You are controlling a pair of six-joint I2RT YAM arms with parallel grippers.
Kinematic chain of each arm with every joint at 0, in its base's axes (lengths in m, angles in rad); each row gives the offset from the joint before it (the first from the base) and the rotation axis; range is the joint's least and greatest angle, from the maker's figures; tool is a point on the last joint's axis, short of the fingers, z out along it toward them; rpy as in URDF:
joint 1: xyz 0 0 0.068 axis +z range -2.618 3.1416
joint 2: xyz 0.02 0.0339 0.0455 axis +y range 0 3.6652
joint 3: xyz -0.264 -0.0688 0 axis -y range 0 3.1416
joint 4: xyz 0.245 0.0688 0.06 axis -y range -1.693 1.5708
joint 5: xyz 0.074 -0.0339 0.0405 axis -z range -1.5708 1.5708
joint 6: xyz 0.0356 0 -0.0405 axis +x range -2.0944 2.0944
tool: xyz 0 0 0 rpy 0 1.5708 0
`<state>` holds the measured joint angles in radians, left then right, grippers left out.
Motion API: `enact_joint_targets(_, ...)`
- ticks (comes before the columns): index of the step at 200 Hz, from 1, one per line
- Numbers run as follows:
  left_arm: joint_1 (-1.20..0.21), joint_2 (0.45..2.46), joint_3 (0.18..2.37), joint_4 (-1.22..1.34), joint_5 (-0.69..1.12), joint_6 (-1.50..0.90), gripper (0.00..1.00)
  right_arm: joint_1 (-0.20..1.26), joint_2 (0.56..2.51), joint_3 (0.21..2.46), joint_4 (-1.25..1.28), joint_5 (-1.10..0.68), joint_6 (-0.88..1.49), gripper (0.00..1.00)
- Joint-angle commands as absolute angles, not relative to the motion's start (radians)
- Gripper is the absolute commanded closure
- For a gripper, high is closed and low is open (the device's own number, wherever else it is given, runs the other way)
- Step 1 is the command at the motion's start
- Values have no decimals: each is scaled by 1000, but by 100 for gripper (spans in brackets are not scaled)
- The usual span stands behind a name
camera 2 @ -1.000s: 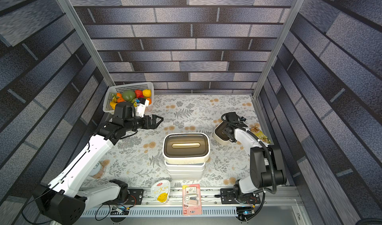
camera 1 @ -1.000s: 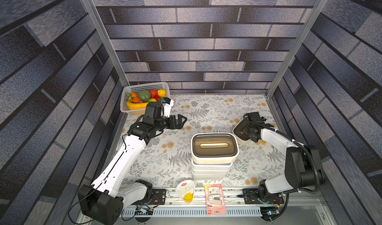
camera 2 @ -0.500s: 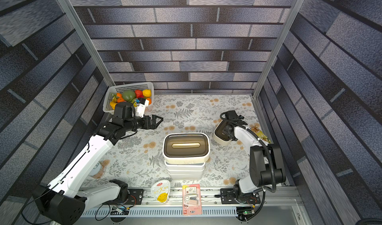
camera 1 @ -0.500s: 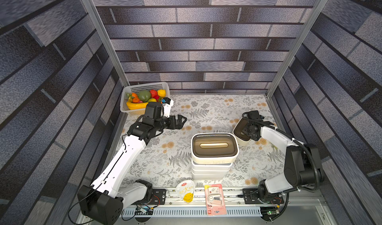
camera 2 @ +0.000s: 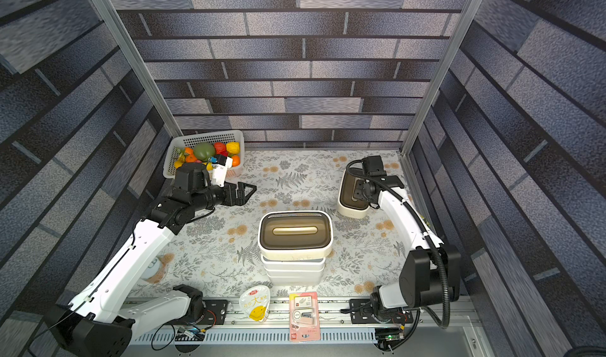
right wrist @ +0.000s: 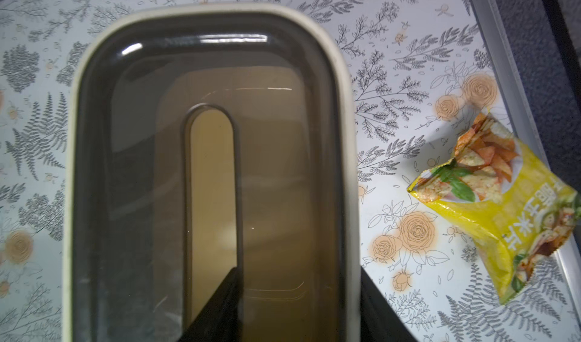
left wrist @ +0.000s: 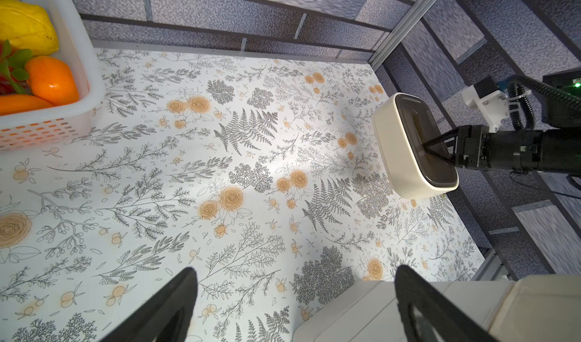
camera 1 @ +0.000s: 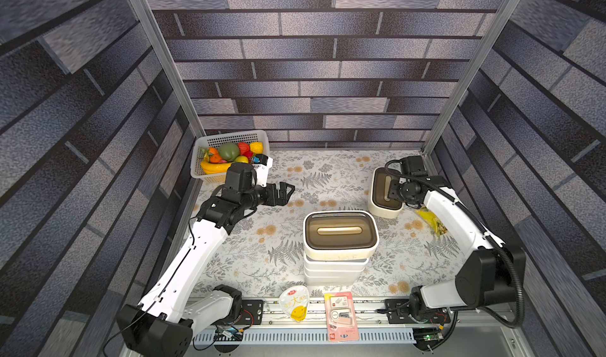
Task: Stack the tissue boxes
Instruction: Pick up the tissue box from the center of the board, then place the tissue box at the tissue box.
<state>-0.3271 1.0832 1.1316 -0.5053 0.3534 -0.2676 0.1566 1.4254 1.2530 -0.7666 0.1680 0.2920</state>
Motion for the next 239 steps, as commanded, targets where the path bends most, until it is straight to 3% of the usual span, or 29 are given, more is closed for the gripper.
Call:
enact_joint_targets(1, -345, 1035, 1113, -469, 318, -234, 0, 155, 1389, 1341, -869, 117, 199, 71)
enact_joint_targets(56, -438, 953, 1087, -466, 192, -144, 0, 155, 1398, 1541, -996, -48, 117, 71)
enact_joint_targets(146, -491, 694, 983, -481, 246, -180, 0, 155, 1449, 1855, -1147, -164, 29, 73)
enact_joint_targets(197, -491, 518, 855, -478, 443, -199, 0, 156, 1501, 2046, -1246, -248, -34, 74)
enact_joint_targets(239, -482, 434, 779, -388, 585, -211, 0, 158, 1481, 2059, -1225, -336, -45, 77)
